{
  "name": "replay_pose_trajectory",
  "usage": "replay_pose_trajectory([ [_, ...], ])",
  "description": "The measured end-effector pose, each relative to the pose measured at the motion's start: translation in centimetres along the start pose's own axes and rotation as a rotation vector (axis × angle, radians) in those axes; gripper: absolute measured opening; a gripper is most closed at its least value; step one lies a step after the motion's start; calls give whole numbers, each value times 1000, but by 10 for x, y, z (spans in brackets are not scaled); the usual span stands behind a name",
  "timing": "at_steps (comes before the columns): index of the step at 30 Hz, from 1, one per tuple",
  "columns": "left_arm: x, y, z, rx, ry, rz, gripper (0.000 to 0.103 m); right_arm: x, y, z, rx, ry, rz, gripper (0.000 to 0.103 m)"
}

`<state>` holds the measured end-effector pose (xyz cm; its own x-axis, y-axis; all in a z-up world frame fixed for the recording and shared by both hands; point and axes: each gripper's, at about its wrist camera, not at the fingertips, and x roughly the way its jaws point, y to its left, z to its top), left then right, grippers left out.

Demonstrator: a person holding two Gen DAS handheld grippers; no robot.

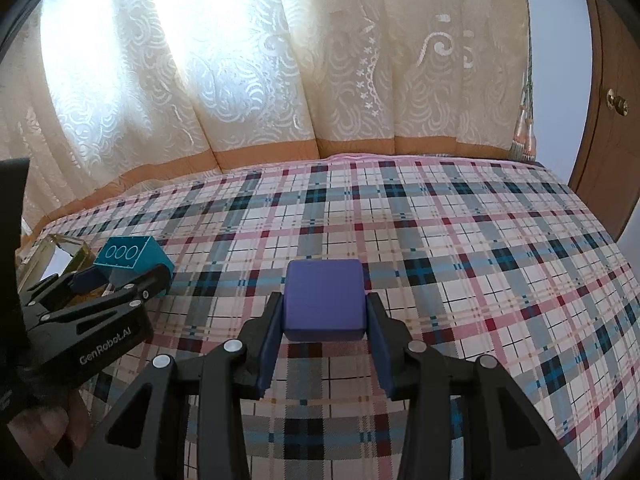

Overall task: Organize rigid objects
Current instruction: 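Carry the purple cube and teal brick toward the gold tray with both grippers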

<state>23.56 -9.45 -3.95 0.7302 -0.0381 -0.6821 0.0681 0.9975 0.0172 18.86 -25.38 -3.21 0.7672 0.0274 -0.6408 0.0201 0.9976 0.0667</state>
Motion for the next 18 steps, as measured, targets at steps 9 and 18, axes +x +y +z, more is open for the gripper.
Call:
replay_pose_trajectory([
  [9, -18, 3, -7, -10, -47, 6, 64, -8, 8, -3, -14, -31, -7, 43],
  [18, -38, 6, -19, -7, -103, 31, 64, -20, 14, -8, -23, -65, -20, 43],
])
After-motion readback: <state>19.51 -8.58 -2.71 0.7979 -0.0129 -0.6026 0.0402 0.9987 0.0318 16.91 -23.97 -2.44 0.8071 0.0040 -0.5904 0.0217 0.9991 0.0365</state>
